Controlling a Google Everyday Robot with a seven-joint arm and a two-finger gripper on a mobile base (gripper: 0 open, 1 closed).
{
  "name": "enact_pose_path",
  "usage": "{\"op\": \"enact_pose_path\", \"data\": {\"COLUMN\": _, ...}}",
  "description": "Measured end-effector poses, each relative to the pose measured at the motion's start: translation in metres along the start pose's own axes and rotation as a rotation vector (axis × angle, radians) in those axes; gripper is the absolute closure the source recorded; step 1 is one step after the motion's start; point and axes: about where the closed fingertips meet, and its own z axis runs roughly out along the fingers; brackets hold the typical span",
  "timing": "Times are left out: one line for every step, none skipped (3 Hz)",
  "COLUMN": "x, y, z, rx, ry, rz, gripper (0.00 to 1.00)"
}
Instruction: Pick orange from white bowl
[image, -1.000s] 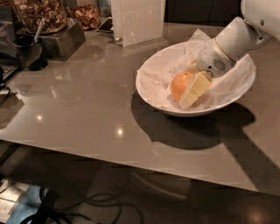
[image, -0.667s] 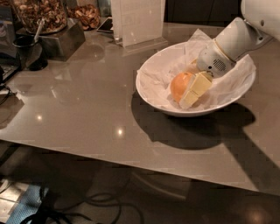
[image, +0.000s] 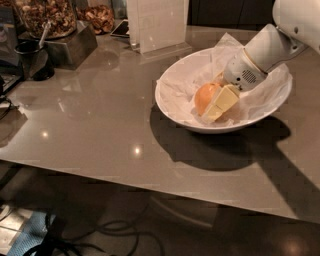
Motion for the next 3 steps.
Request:
{"op": "enact_pose_path", "data": {"x": 0.0047, "y": -0.0045, "z": 0.0061, "rx": -0.002, "ry": 0.002, "rz": 0.017, "gripper": 0.19}}
{"op": "enact_pose_path", "data": {"x": 0.0104, "y": -0.0086, "z": 0.0118, "rx": 0.007, "ry": 0.014, "rz": 0.04, "gripper": 0.37}}
{"op": "enact_pose_path", "data": {"x": 0.0087, "y": -0.0085, "z": 0.0089, "rx": 0.009, "ry": 0.014, "rz": 0.041, "gripper": 0.6}}
